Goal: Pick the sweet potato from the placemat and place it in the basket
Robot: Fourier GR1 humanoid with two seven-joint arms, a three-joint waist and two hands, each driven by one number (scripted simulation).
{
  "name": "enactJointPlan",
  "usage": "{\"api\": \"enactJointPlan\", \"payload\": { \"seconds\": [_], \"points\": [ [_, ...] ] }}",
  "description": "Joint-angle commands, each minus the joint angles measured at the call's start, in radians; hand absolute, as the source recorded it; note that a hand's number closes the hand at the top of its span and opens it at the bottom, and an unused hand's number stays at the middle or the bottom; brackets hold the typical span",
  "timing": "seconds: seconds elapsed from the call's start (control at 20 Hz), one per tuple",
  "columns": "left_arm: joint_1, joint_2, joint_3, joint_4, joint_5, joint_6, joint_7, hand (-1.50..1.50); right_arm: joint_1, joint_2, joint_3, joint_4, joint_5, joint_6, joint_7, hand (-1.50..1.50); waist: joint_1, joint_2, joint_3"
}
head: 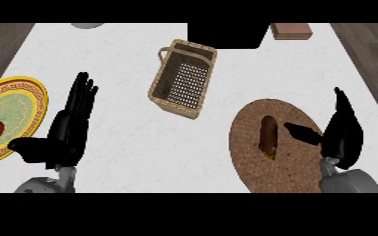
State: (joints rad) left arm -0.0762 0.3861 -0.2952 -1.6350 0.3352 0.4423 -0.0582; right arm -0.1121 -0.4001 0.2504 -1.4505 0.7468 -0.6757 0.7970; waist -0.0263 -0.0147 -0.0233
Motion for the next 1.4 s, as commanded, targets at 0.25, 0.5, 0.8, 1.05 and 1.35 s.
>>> {"api": "enactJointPlan", "payload": {
  "seconds": [0.25,0.5,0.8,1.05,1.35],
  "points": [
    [0.023,0.004,0.003,-0.004,0.010,-0.020,-0.007,0.00,-0.141,-0.011,0.066,-0.142,0.042,0.489,0.462,-1.50,0.036,-0.006,0.005],
    [0.015,-0.013,-0.015,-0.008,-0.001,-0.010,0.002,0.00,-0.274,0.055,0.079,-0.254,0.006,0.698,0.667,-1.50,0.032,-0.004,0.012],
    [0.023,-0.015,-0.001,-0.004,-0.001,-0.013,-0.016,0.00,-0.288,0.095,0.024,-0.222,0.049,0.829,0.690,-1.50,0.010,-0.001,0.013],
    [0.037,-0.005,0.006,-0.007,0.001,-0.023,-0.014,0.00,-0.277,0.142,-0.034,-0.210,0.090,0.913,0.690,-1.50,0.002,0.000,0.015],
    [0.017,-0.009,0.036,0.013,0.024,-0.046,-0.012,0.00,-0.246,0.262,-0.078,-0.263,0.205,0.966,0.690,-1.50,0.002,0.005,0.018]
  ]
}}
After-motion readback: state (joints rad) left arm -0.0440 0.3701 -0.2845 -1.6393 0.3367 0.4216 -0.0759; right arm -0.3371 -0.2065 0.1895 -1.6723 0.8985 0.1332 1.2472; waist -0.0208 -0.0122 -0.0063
